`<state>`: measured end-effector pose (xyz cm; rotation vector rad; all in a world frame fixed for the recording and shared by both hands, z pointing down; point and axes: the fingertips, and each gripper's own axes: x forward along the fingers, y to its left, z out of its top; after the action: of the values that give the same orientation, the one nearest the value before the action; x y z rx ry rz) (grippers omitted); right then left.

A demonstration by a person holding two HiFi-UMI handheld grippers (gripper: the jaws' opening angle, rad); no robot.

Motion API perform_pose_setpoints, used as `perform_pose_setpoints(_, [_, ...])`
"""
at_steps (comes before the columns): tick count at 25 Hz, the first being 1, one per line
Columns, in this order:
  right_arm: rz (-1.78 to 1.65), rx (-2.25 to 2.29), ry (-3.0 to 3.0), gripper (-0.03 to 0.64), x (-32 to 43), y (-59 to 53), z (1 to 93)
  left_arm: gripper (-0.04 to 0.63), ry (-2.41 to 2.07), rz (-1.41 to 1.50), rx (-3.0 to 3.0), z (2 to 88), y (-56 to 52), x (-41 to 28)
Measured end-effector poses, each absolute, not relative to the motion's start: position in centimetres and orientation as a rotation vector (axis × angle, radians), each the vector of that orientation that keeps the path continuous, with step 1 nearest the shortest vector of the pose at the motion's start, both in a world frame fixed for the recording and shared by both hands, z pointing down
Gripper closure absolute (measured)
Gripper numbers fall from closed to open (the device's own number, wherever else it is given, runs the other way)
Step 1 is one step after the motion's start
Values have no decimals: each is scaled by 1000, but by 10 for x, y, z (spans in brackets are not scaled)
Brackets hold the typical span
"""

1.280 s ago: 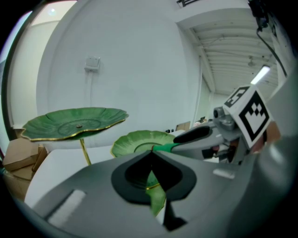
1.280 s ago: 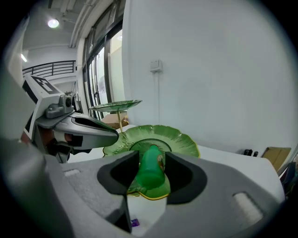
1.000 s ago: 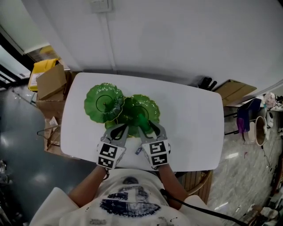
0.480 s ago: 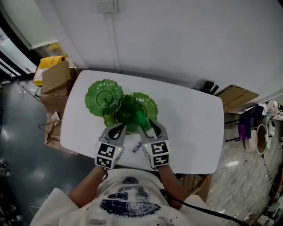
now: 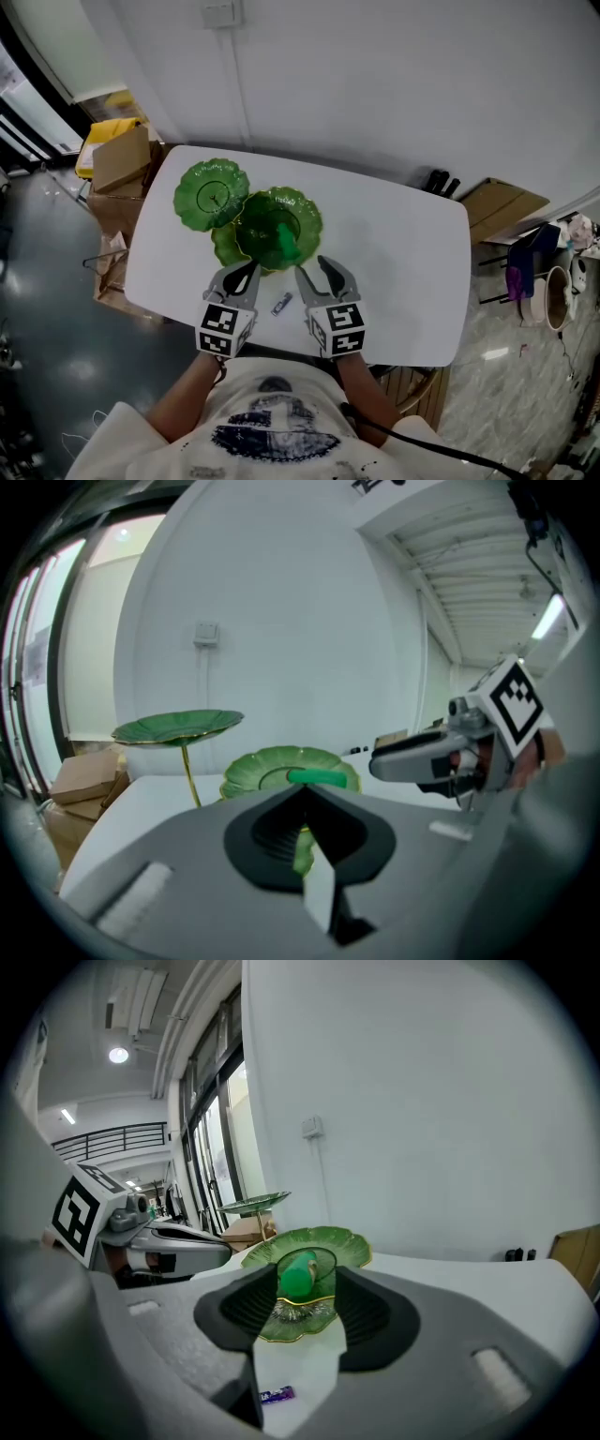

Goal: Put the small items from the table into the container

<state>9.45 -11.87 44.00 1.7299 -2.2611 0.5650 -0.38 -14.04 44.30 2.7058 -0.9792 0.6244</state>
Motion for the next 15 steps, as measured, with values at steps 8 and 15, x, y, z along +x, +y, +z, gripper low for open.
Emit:
perform_pose_setpoints(8, [568, 1810, -2275, 503, 104, -90, 426, 604, -930, 626, 2774, 431, -123, 4])
perform_pose_setpoints(15, [563, 1892, -2198, 617, 92, -64, 425, 604, -865, 596, 2831, 422, -106, -8])
